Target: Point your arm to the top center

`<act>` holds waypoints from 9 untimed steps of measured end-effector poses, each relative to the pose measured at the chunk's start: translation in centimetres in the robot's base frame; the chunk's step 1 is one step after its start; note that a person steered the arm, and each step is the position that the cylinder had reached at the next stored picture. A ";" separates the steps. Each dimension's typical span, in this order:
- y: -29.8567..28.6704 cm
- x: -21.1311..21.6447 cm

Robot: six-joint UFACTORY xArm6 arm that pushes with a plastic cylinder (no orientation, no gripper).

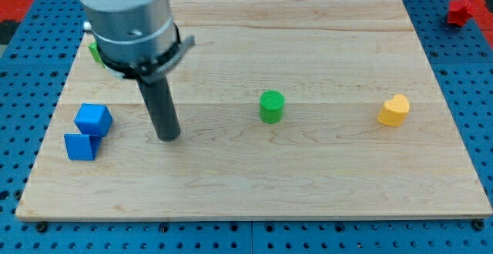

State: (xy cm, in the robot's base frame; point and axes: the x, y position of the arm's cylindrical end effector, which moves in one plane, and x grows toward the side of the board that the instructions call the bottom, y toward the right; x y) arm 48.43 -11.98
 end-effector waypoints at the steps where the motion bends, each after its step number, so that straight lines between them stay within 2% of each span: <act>1: 1.8 -7.7; 2: 15.4 -4.5; 3: 29.1 -3.5; 4: 30.7 -11.9; 5: 18.3 -16.9; 6: 4.8 -10.8; 7: 11.0 2.2; 9: -1.9 -16.0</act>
State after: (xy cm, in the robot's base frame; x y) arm 32.40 -13.84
